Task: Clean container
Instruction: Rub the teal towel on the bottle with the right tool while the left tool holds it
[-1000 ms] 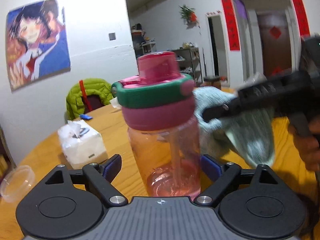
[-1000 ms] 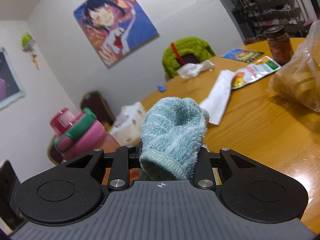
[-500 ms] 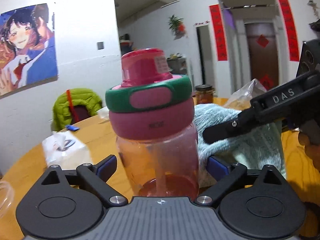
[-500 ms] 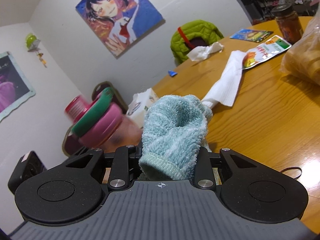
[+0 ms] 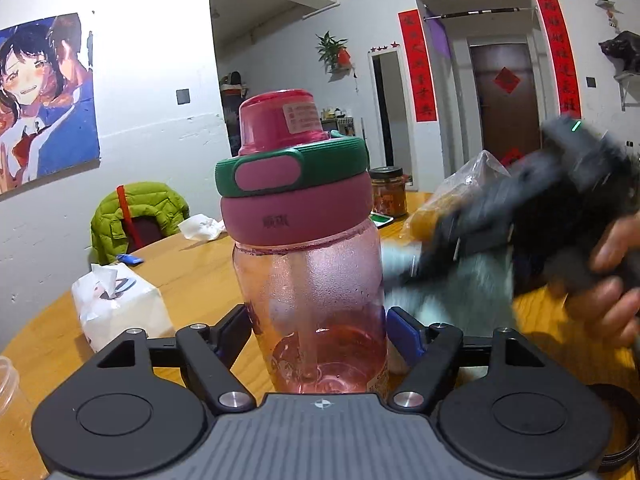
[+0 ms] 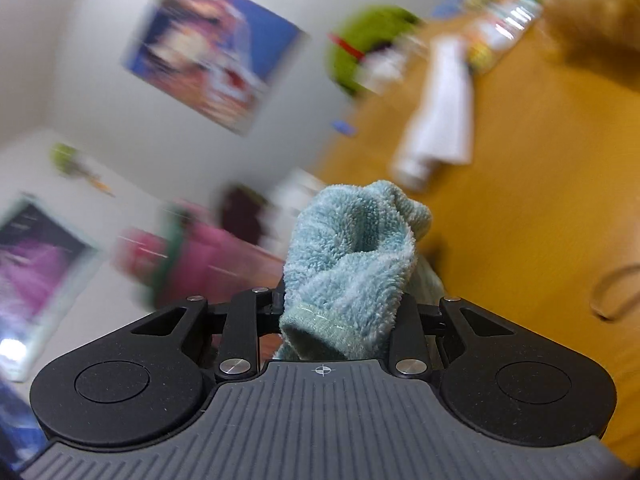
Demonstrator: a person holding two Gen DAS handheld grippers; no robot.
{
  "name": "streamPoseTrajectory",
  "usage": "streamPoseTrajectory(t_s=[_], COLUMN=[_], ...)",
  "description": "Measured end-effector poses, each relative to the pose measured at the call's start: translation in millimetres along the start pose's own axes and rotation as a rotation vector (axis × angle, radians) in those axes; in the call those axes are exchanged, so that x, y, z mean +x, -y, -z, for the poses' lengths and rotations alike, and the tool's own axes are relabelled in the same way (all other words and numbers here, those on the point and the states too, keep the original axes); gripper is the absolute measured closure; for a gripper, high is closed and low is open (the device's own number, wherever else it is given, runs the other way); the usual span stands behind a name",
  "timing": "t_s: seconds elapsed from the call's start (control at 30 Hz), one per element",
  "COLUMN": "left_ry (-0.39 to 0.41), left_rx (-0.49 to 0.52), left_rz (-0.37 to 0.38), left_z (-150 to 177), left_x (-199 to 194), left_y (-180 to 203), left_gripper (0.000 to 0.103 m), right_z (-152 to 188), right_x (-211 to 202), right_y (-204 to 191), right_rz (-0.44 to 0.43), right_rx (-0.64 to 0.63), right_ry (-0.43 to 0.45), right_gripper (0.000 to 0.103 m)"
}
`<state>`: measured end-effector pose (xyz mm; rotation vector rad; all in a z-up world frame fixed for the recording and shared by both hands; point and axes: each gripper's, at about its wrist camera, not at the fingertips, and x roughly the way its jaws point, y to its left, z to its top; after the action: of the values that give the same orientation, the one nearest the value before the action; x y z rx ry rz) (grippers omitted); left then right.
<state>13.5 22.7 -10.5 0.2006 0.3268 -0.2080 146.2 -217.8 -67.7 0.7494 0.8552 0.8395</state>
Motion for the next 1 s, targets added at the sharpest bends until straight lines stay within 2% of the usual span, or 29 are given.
streamPoseTrajectory(t_s=[0.07, 0.2, 0.37, 0.4, 0.5, 0.57, 0.63, 0.7, 0.77, 0.8, 0.93, 1.0], left_ry=[0.002, 0.002, 0.006, 0.007, 0.002, -0.002, -0.006, -0.017, -0.042, -0.049, -0.040, -0.039], left_rx=[-0.005, -0.006, -0.004, 0.002, 0.022, 0.013, 0.003, -0.011, -0.015, -0.006, 0.024, 0.038], left_rz=[0.003, 0.006, 0.040, 0.047, 0.045, 0.051, 0.045, 0.032, -0.009, -0.032, -0.059, -0.048], left_z=[0, -1, -2, -2, -1, -1, -1, -2, -6, -8, -12, -13], left_x=[1, 3, 0, -1, 1, 2, 3, 1, -3, -7, -22, -27], left_y=[1, 1, 1, 3, 5, 3, 1, 0, 0, 1, 6, 7], left_gripper=[0.031, 0.031, 0.031, 0.031, 0.031, 0.031, 0.031, 0.023, 0.014, 0.013, 0.014, 0.021], right_z=[1, 2, -4, -5, -5, -3, -1, 0, 2, 3, 4, 3], right_x=[9, 4, -36, -38, -24, -7, 4, 6, 0, -4, -13, -14], right_y=[4, -7, -22, -21, -12, -4, 1, -4, -16, -24, -39, -37], right_rz=[0.063, 0.069, -0.217, -0.227, -0.138, -0.010, 0.068, 0.093, 0.118, 0.127, 0.158, 0.141], right_rx=[0.000, -0.054, -0.070, -0.063, -0.024, -0.007, -0.012, -0.047, -0.125, -0.177, -0.293, -0.285], right_ry=[-0.044, -0.029, 0.127, 0.132, 0.079, 0.005, -0.047, -0.059, -0.015, 0.028, 0.151, 0.168], right_gripper=[0.072, 0.072, 0.075, 0.075, 0.075, 0.075, 0.075, 0.075, 0.075, 0.075, 0.075, 0.075])
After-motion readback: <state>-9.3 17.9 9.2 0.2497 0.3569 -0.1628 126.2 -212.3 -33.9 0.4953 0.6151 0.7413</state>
